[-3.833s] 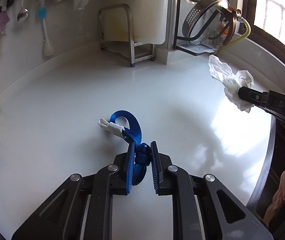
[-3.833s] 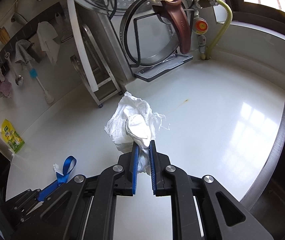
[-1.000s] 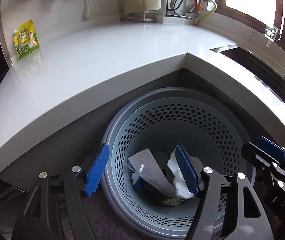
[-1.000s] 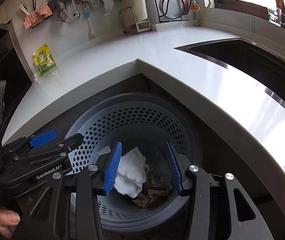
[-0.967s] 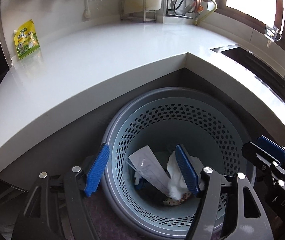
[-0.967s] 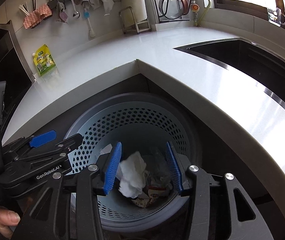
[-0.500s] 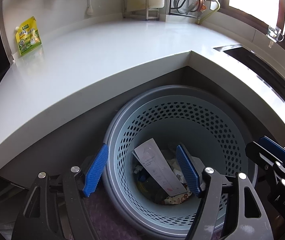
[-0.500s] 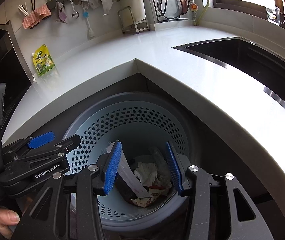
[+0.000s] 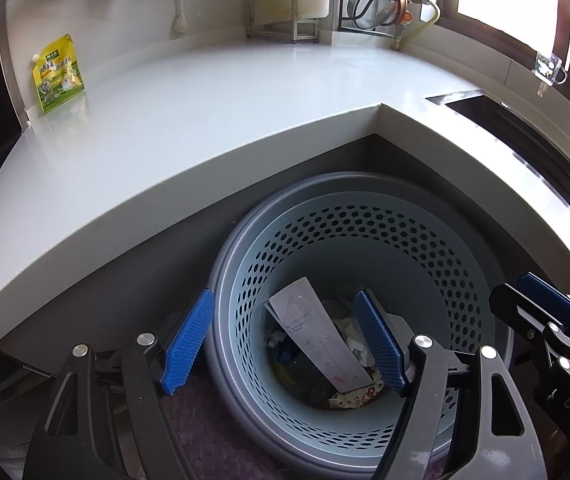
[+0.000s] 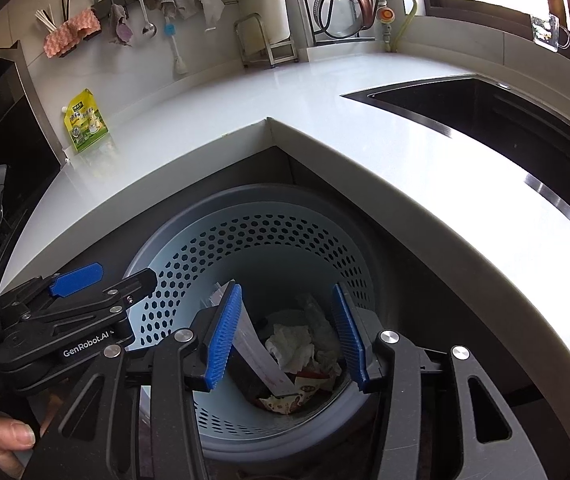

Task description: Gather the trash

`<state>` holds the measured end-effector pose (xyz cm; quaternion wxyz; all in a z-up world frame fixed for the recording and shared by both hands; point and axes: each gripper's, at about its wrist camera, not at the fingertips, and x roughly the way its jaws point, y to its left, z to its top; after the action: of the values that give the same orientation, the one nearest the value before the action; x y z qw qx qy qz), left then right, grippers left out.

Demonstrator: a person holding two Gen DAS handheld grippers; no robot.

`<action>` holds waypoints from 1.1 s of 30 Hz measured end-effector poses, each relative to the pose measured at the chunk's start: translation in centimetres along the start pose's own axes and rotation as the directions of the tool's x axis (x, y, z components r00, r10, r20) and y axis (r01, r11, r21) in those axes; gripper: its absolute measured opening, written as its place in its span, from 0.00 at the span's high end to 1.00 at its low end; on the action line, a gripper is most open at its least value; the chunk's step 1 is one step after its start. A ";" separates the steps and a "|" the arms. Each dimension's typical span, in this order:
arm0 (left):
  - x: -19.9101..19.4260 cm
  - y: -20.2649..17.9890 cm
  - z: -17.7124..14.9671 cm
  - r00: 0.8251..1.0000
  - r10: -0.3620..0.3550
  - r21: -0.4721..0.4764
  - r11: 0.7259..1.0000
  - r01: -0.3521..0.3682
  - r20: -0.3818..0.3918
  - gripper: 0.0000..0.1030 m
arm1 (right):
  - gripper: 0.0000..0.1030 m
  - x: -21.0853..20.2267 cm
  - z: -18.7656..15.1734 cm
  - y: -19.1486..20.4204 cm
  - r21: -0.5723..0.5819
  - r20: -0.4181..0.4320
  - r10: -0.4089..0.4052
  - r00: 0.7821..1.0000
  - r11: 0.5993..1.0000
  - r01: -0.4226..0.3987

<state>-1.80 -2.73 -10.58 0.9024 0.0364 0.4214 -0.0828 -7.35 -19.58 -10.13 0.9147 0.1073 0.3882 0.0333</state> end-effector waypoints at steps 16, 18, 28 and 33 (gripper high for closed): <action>-0.2 -0.3 0.0 1.000 0.004 -0.001 1.000 -0.004 0.008 0.22 | 0.52 -0.1 0.1 -0.3 0.005 0.005 -0.010 1.000 1.000 0.010; -0.2 -0.2 0.0 1.000 0.007 -0.003 1.000 -0.007 0.009 0.19 | 0.50 -0.2 0.1 -0.3 0.006 0.008 -0.013 1.000 1.000 0.013; -0.2 0.1 -0.1 1.000 0.012 -0.019 1.000 -0.012 0.008 0.10 | 0.40 -0.4 0.2 -0.7 0.020 0.018 -0.011 1.000 1.000 0.011; -0.2 0.4 -0.1 1.000 0.018 -0.025 1.000 -0.018 0.009 0.07 | 0.34 -0.5 0.3 -0.7 0.030 0.025 -0.008 1.000 1.000 0.008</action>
<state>-1.93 -2.33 -10.47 0.9055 0.0288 0.4177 -0.0696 -7.51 -20.41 -9.80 0.9179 0.1198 0.3776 0.0224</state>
